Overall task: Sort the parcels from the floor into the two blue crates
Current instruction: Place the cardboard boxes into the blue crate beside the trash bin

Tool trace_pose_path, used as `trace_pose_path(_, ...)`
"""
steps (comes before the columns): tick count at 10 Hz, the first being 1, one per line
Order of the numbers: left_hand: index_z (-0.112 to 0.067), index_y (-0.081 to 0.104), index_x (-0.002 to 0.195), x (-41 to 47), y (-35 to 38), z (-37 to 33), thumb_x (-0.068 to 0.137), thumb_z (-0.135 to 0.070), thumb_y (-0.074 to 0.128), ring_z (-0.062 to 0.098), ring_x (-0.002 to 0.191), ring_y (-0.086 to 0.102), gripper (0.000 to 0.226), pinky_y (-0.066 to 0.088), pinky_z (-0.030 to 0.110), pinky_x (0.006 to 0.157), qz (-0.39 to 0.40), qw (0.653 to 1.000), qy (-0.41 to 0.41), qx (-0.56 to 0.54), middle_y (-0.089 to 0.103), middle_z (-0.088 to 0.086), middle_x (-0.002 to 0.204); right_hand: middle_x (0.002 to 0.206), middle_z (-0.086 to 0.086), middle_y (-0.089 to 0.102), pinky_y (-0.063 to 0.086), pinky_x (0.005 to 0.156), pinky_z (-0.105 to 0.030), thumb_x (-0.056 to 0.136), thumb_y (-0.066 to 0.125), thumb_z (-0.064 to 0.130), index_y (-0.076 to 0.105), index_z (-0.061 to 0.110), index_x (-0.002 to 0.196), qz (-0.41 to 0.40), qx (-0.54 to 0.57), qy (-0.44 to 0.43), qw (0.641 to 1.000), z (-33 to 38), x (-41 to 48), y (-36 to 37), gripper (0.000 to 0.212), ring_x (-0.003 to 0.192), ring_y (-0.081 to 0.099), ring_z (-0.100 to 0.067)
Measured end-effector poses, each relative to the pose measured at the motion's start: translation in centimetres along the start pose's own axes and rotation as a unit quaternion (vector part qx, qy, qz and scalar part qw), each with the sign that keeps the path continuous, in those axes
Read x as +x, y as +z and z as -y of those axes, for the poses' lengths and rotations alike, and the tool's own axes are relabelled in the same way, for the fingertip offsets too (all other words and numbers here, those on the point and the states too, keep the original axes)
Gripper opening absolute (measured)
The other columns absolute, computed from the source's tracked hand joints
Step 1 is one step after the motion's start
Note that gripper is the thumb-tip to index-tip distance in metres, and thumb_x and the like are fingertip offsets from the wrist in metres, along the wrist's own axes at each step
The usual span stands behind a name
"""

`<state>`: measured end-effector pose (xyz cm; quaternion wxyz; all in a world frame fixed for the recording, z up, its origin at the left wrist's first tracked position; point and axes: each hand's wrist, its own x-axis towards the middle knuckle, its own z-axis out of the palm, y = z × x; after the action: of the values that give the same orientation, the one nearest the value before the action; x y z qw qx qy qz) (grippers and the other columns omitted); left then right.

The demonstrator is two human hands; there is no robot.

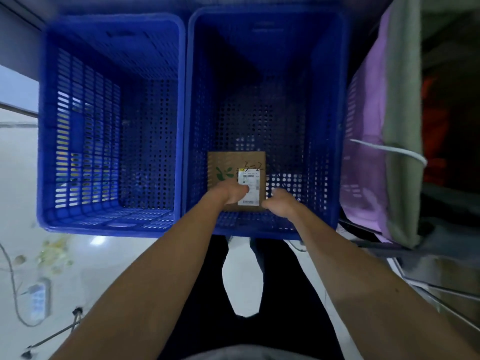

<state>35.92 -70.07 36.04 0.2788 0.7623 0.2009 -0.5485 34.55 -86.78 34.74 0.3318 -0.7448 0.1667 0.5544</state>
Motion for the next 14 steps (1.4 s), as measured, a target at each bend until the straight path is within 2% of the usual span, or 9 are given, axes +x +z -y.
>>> trace_pose_path(1,-0.012,0.059,0.127,-2.7,-0.7,-1.1,0.100,-0.037,0.042,0.024,0.101,0.056,0.040,0.046,0.031,0.079,-0.021,0.999,0.018,0.047,0.061,0.009,0.124,0.080,-0.001,0.053,0.035,0.053,-0.026,0.094,0.062,0.021,0.052,0.014,0.082,-0.014,-0.015,-0.002,1.000,0.4,-2.9,-1.5,0.017,0.074,0.052,-0.016)
trace_pose_path(2,-0.009,0.061,0.114,-5.7,-2.0,-2.1,0.101,-0.035,0.040,0.023,0.095,0.055,0.035,0.043,0.030,0.076,-0.040,0.998,0.034,0.045,0.062,0.008,0.117,0.080,-0.004,0.053,0.035,0.052,-0.026,0.096,0.060,0.025,0.052,0.010,0.077,-0.020,-0.035,-0.008,0.999,1.7,-5.5,-2.8,0.026,0.067,0.049,-0.015)
trace_pose_path(3,-0.003,0.064,0.115,-8.1,-2.9,-1.9,0.102,-0.031,0.042,0.023,0.093,0.051,0.039,0.042,0.030,0.080,-0.102,0.994,0.037,0.028,0.062,0.013,0.117,0.091,-0.005,0.055,0.043,0.065,-0.028,0.092,0.066,0.035,0.056,0.009,0.088,-0.023,-0.040,-0.020,0.999,3.5,-7.3,-3.9,0.028,0.078,0.053,-0.019)
trace_pose_path(4,-0.003,0.065,0.121,-13.8,-4.1,-2.0,0.102,-0.033,0.043,0.021,0.093,0.049,0.041,0.043,0.031,0.085,-0.142,0.989,0.048,0.011,0.062,0.007,0.110,0.092,-0.010,0.065,0.047,0.067,-0.031,0.092,0.066,0.036,0.061,0.011,0.077,-0.025,-0.039,-0.045,0.998,6.0,-9.3,-4.3,0.029,0.079,0.060,-0.022)
trace_pose_path(5,-0.008,0.068,0.113,-15.9,-5.1,0.9,0.101,-0.032,0.047,0.021,0.093,0.053,0.035,0.042,0.030,0.083,-0.159,0.986,0.053,-0.005,0.057,0.004,0.100,0.095,-0.011,0.064,0.044,0.072,-0.034,0.098,0.056,0.031,0.066,0.014,0.090,-0.027,-0.058,-0.072,0.995,9.0,-11.9,-3.4,0.022,0.087,0.060,-0.026)
trace_pose_path(6,-0.006,0.069,0.104,-18.0,-7.0,4.7,0.097,-0.033,0.049,0.029,0.100,0.064,0.035,0.052,0.037,0.092,-0.191,0.980,0.030,-0.044,0.066,0.010,0.103,0.083,-0.009,0.058,0.042,0.066,-0.032,0.097,0.054,0.026,0.055,0.011,0.076,-0.046,-0.093,-0.089,0.991,12.1,-13.4,-0.9,0.025,0.069,0.053,-0.021)
trace_pose_path(10,-0.004,0.072,0.104,-23.6,-11.1,28.5,0.093,-0.033,0.052,0.034,0.103,0.069,0.036,0.055,0.046,0.094,-0.275,0.941,0.067,-0.186,0.073,0.017,0.107,0.090,-0.012,0.066,0.054,0.075,-0.043,0.098,0.054,0.036,0.064,0.007,0.111,-0.088,-0.153,-0.170,0.970,22.3,-15.6,21.7,0.033,0.083,0.064,-0.028)
trace_pose_path(11,-0.006,0.073,0.101,-25.5,-12.3,36.7,0.094,-0.030,0.052,0.032,0.100,0.069,0.033,0.056,0.044,0.093,-0.294,0.931,0.069,-0.207,0.074,0.015,0.104,0.088,-0.012,0.069,0.056,0.083,-0.045,0.094,0.056,0.033,0.062,0.009,0.093,-0.088,-0.124,-0.153,0.977,24.0,-14.9,29.7,0.025,0.086,0.069,-0.030)
trace_pose_path(14,-0.002,0.071,0.095,-29.3,-17.0,55.5,0.090,-0.026,0.056,0.031,0.093,0.071,0.029,0.058,0.045,0.088,-0.342,0.900,0.031,-0.269,0.073,0.016,0.097,0.098,-0.013,0.070,0.053,0.085,-0.047,0.085,0.048,0.034,0.061,0.011,0.084,-0.052,-0.175,-0.226,0.957,29.9,-18.6,46.1,0.026,0.091,0.067,-0.030)
